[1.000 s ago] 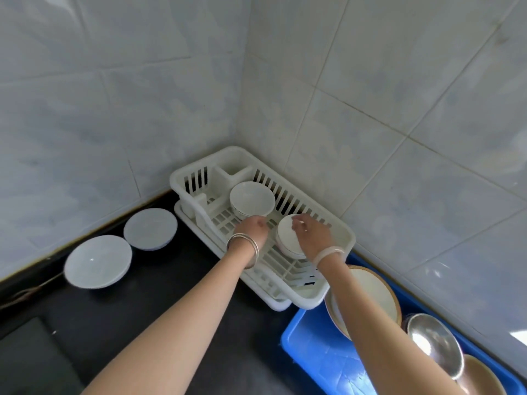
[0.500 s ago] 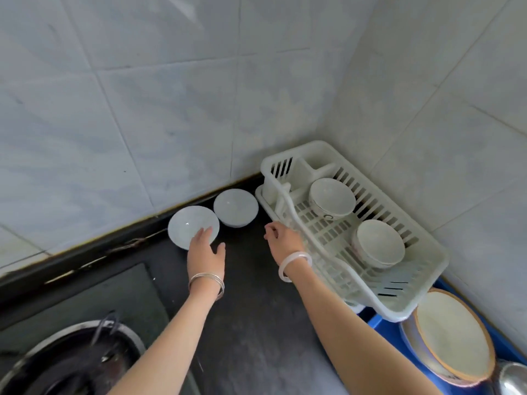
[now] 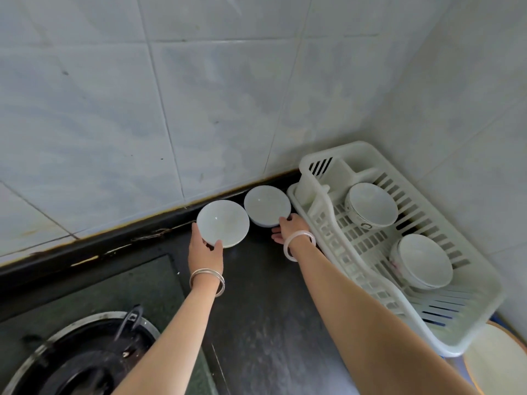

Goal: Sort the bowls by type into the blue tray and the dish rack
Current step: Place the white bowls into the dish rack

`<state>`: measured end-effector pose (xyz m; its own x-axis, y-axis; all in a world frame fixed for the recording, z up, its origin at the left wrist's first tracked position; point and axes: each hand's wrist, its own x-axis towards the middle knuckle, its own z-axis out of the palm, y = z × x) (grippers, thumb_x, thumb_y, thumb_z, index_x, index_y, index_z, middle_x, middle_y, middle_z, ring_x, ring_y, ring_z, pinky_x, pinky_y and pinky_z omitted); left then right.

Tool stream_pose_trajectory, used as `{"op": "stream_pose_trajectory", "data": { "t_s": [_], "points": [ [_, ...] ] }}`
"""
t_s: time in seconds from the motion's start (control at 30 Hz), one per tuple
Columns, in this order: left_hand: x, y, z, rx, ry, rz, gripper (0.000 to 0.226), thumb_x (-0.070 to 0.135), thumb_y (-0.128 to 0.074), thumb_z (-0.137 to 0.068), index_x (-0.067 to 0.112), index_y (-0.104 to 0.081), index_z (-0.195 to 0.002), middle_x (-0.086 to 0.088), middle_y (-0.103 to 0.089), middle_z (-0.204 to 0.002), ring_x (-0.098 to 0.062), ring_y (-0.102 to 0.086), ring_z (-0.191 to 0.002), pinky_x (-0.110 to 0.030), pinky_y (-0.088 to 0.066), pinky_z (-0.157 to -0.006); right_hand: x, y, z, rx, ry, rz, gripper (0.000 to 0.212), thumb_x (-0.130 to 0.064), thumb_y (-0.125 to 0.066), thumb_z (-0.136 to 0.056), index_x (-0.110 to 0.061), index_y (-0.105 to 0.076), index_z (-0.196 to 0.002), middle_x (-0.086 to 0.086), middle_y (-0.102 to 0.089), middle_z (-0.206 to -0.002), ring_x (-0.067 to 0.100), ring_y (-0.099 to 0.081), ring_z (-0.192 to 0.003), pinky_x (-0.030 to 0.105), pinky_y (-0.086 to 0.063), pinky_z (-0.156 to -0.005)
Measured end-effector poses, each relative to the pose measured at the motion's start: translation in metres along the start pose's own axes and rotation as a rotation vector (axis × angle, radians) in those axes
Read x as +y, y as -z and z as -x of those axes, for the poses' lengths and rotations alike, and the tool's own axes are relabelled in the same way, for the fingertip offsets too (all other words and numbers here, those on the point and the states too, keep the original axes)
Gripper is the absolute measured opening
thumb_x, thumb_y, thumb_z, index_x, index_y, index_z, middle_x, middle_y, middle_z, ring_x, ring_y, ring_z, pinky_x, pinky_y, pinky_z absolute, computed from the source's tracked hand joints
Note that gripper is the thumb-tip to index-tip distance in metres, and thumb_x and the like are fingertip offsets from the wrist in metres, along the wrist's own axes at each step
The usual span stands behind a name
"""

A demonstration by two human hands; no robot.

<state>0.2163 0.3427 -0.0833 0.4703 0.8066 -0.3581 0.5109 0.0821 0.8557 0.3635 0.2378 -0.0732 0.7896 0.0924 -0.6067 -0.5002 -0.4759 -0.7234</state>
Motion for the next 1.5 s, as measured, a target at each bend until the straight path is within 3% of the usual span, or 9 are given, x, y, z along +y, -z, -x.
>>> {"op": "stream_pose_trajectory", "data": {
  "t_s": [0.1, 0.2, 0.37, 0.57, 0.83, 0.97, 1.23, 1.4, 1.5],
  "points": [
    [-0.001, 0.002, 0.0, -0.017, 0.036, 0.081, 0.068, 0.008, -0.054, -0.089, 0.021, -0.02, -0.147, -0.009, -0.044, -0.144, -0.028, -0.05, -0.125, -0.045, -0.036, -0.106, -0.002, 0.001, 0.0, 0.028, -0.008, -0.056, 0.026, -0.009, -0.042, -0.093, -0.006, -0.045, -0.119, 0.021, -0.064, -0.095, 0.022, -0.063, -0.059, 0.037, -0.058, -0.068],
    [-0.002, 0.003, 0.0, -0.032, 0.043, 0.147, 0.067, 0.007, -0.054, -0.089, 0.021, -0.022, -0.147, -0.007, -0.045, -0.143, -0.026, -0.051, -0.125, -0.042, -0.036, -0.106, -0.003, 0.006, 0.007, 0.06, 0.048, -0.075, 0.028, -0.008, -0.044, -0.093, -0.009, -0.046, -0.12, 0.021, -0.063, -0.104, 0.022, -0.064, -0.062, 0.03, -0.056, -0.059],
    [-0.007, 0.005, -0.002, -0.037, 0.037, 0.213, 0.063, 0.008, -0.053, -0.089, 0.025, -0.028, -0.145, -0.003, -0.046, -0.143, -0.024, -0.05, -0.126, -0.042, -0.036, -0.106, -0.013, 0.014, 0.022, 0.077, 0.193, -0.038, 0.034, -0.012, -0.047, -0.092, -0.013, -0.047, -0.126, 0.01, -0.067, -0.079, 0.017, -0.067, -0.061, 0.026, -0.057, -0.056],
    [-0.009, 0.01, -0.01, -0.068, 0.131, 0.505, 0.046, 0.018, -0.044, -0.094, 0.025, -0.04, -0.139, -0.003, -0.048, -0.14, -0.025, -0.05, -0.124, -0.04, -0.04, -0.106, -0.024, 0.005, 0.046, -0.032, 0.284, 0.105, 0.028, -0.014, -0.051, -0.091, -0.015, -0.052, -0.119, 0.004, -0.068, -0.069, 0.012, -0.068, -0.059, 0.018, -0.056, -0.051],
    [-0.002, 0.012, -0.016, -0.093, 0.155, 0.603, 0.044, 0.027, -0.046, -0.095, 0.019, -0.043, -0.138, -0.007, -0.05, -0.136, -0.027, -0.047, -0.125, -0.04, -0.038, -0.107, -0.027, -0.021, 0.059, -0.083, 0.265, 0.228, 0.023, -0.015, -0.052, -0.091, -0.012, -0.056, -0.113, 0.012, -0.069, -0.082, 0.019, -0.069, -0.063, 0.029, -0.06, -0.065],
    [-0.001, 0.012, -0.021, -0.08, 0.154, 0.61, 0.041, 0.025, -0.048, -0.094, 0.019, -0.047, -0.134, -0.002, -0.054, -0.12, -0.024, -0.05, -0.12, -0.036, -0.041, -0.1, -0.029, -0.03, 0.059, -0.096, 0.252, 0.312, 0.021, -0.017, -0.052, -0.09, -0.012, -0.056, -0.111, 0.011, -0.067, -0.083, 0.025, -0.071, -0.072, 0.04, -0.06, -0.076],
    [-0.001, 0.014, -0.03, -0.084, 0.19, 0.551, 0.04, 0.009, -0.051, -0.091, 0.013, -0.051, -0.131, -0.011, -0.055, -0.131, -0.026, -0.052, -0.117, -0.036, -0.046, -0.095, -0.024, -0.04, 0.056, -0.111, 0.256, 0.422, 0.019, -0.018, -0.053, -0.09, -0.011, -0.057, -0.108, 0.013, -0.069, -0.089, 0.024, -0.071, -0.078, 0.039, -0.059, -0.079],
    [0.001, 0.019, -0.036, -0.124, 0.252, 0.589, 0.041, 0.007, -0.051, -0.09, 0.015, -0.052, -0.129, -0.01, -0.054, -0.132, -0.029, -0.051, -0.12, -0.034, -0.046, -0.089, -0.027, -0.035, 0.053, -0.188, 0.2, 0.365, 0.035, -0.015, -0.052, -0.09, -0.018, -0.049, -0.125, 0.016, -0.065, -0.104, 0.023, -0.065, -0.083, 0.039, -0.058, -0.081],
    [0.005, 0.021, -0.039, -0.156, 0.285, 0.601, 0.04, 0.007, -0.049, -0.09, 0.017, -0.052, -0.129, -0.009, -0.054, -0.132, -0.027, -0.052, -0.116, -0.035, -0.047, -0.087, -0.028, -0.033, 0.052, -0.302, 0.077, 0.152, 0.048, -0.007, -0.051, -0.091, -0.021, -0.043, -0.136, 0.013, -0.057, -0.124, 0.029, -0.061, -0.105, 0.044, -0.054, -0.088]
  ]
}}
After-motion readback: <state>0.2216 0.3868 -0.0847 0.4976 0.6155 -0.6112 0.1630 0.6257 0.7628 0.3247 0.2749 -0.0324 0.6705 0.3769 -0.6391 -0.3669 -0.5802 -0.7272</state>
